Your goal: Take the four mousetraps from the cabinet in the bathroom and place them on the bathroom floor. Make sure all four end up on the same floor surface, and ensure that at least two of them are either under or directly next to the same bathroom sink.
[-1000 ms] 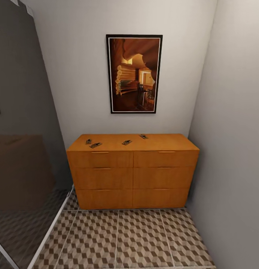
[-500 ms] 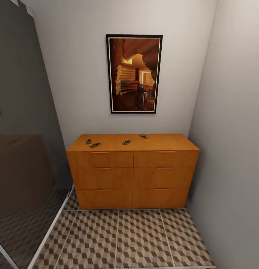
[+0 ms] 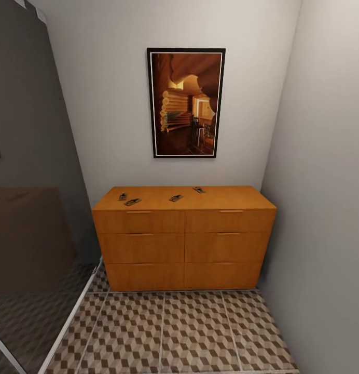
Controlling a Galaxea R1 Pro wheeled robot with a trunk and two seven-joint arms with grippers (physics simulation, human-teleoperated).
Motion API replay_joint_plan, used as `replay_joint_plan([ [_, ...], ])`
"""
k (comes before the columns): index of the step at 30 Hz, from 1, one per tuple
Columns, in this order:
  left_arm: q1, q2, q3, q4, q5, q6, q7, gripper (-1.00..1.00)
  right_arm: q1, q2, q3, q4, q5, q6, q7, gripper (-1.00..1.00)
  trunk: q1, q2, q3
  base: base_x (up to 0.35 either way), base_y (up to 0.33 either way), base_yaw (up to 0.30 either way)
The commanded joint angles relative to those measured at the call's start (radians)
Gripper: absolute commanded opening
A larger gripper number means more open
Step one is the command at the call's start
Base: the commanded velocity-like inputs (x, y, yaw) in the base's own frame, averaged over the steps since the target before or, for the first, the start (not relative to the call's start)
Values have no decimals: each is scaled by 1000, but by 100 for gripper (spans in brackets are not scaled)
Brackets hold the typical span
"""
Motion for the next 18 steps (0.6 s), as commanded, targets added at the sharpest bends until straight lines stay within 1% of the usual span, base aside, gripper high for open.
replay_joint_plan([
  [1,0,0,-2,-1,2,-2,2,100,-1,2,0,6,4,-8,-5,100,0,0,-1,0,0,0],
  [8,1,0,-3,2,3,-2,1,100,-1,4,0,44,4,-26,-4,100,0,0,-1,0,0,0],
  [18,1,2,1,31,6,-3,1,100,-1,9,5,63,4,-35,-4,100,0,0,-1,0,0,0],
])
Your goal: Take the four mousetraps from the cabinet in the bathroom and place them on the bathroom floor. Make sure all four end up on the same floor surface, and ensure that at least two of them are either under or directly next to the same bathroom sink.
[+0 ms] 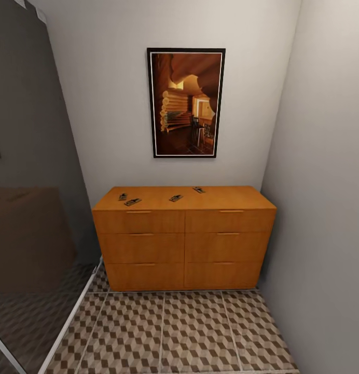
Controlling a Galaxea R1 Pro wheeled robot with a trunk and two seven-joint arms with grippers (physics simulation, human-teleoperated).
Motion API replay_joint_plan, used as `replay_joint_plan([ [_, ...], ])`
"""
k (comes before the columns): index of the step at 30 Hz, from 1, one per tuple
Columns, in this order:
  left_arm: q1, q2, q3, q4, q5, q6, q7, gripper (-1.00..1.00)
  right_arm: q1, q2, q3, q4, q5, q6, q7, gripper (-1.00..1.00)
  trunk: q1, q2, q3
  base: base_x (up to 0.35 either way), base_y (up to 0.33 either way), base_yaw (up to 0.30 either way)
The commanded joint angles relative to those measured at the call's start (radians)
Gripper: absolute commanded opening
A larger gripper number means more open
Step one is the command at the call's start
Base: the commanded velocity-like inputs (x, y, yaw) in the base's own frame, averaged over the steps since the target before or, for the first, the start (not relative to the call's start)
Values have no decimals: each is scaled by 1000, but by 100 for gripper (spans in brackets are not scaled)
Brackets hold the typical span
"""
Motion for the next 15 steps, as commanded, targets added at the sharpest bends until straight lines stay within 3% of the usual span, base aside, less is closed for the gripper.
replay_joint_plan([
  [1,1,0,-1,-1,3,-2,2,100,-1,1,1,1,4,-4,-5,100,0,0,-1,0,0,0],
  [15,1,-2,-4,30,2,-51,3,100,-1,-4,-2,20,4,-11,-5,100,0,0,-1,0,0,0],
])
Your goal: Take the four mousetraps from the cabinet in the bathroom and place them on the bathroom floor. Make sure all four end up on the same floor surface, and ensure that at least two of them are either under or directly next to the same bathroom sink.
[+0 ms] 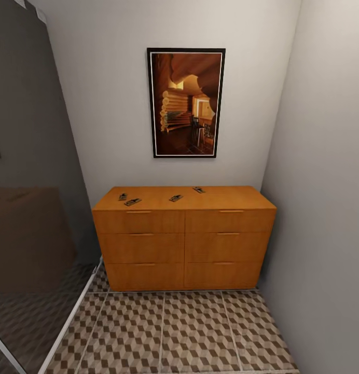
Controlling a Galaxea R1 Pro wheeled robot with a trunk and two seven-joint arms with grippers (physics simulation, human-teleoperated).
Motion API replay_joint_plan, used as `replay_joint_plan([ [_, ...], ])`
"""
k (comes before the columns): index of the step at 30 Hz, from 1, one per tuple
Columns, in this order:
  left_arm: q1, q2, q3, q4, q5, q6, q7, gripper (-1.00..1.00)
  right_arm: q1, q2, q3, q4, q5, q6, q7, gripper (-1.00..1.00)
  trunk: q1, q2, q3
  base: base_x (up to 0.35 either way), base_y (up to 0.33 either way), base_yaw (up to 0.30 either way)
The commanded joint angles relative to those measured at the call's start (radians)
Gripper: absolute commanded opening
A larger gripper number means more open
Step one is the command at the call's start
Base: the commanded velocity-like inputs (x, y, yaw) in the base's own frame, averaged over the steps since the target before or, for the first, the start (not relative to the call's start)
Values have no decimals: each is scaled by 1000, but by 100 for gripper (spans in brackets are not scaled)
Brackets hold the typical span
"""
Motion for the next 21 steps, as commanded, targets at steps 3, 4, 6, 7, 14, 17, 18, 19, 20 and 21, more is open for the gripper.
replay_joint_plan([
  [3,0,0,-1,6,3,-4,-1,100,-1,-2,0,11,3,-8,-4,100,0,0,-1,0,0,0],
  [4,0,-3,-2,11,3,-6,-4,100,-1,-3,0,17,4,-13,-4,100,0,0,-1,0,0,0],
  [6,0,-9,-1,16,3,-6,-6,100,-1,-3,-1,22,3,-20,-4,100,0,0,-1,0,0,0],
  [7,0,-12,-1,19,3,-7,-7,100,-1,-3,-1,24,3,-25,-4,100,0,0,-1,0,0,0],
  [14,0,-26,-5,46,1,-28,-10,100,-1,4,3,36,3,-53,-4,100,0,0,-1,0,0,0],
  [17,0,-36,-12,55,1,-64,-10,100,-1,6,4,38,3,-57,-3,100,0,0,-1,0,0,0],
  [18,0,-38,-14,60,1,-71,-10,100,-1,5,4,38,4,-57,-3,100,0,0,-1,0,0,0],
  [19,0,-40,-16,65,1,-77,-10,100,-1,5,4,39,4,-58,-3,100,0,0,-1,0,0,0],
  [20,0,-41,-17,72,1,-82,-9,100,-1,5,4,39,4,-58,-3,100,0,0,-1,0,0,0],
  [21,0,-42,-19,79,0,-86,-9,100,-1,5,4,39,4,-58,-3,100,0,0,-1,0,0,0],
])
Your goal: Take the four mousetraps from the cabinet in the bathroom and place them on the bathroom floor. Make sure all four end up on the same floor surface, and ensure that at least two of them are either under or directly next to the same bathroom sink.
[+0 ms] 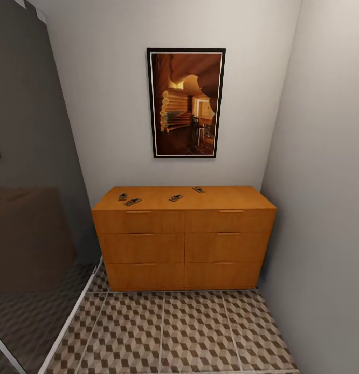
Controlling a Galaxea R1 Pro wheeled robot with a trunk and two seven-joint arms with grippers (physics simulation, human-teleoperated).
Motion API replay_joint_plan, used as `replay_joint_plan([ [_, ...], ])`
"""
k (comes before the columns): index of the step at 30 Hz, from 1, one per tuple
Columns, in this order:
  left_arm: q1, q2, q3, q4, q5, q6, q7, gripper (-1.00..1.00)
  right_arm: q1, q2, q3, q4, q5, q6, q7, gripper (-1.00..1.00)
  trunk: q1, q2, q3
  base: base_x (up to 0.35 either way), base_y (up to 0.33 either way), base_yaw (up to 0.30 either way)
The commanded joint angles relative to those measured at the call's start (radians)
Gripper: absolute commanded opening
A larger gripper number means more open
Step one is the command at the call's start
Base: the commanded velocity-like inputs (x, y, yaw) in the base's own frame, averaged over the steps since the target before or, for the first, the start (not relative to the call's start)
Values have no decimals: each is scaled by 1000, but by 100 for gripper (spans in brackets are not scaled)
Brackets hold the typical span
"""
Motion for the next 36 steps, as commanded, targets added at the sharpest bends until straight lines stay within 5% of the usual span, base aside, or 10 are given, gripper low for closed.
replay_joint_plan([
  [1,1,-1,0,5,2,-5,1,100,-1,0,1,1,4,-2,-5,100,0,0,-1,0,0,0],
  [20,0,-6,-5,33,1,-18,1,100,-1,-2,2,-46,17,-3,-11,100,0,0,-1,0,0,0],
  [27,0,-6,-5,33,1,-18,1,100,-2,-4,2,-213,58,37,-19,100,0,0,-1,0,0,0],
  [36,0,-6,-5,36,3,-18,1,100,-2,-6,3,-456,86,240,-19,100,0,0,-1,0,0,0],
])
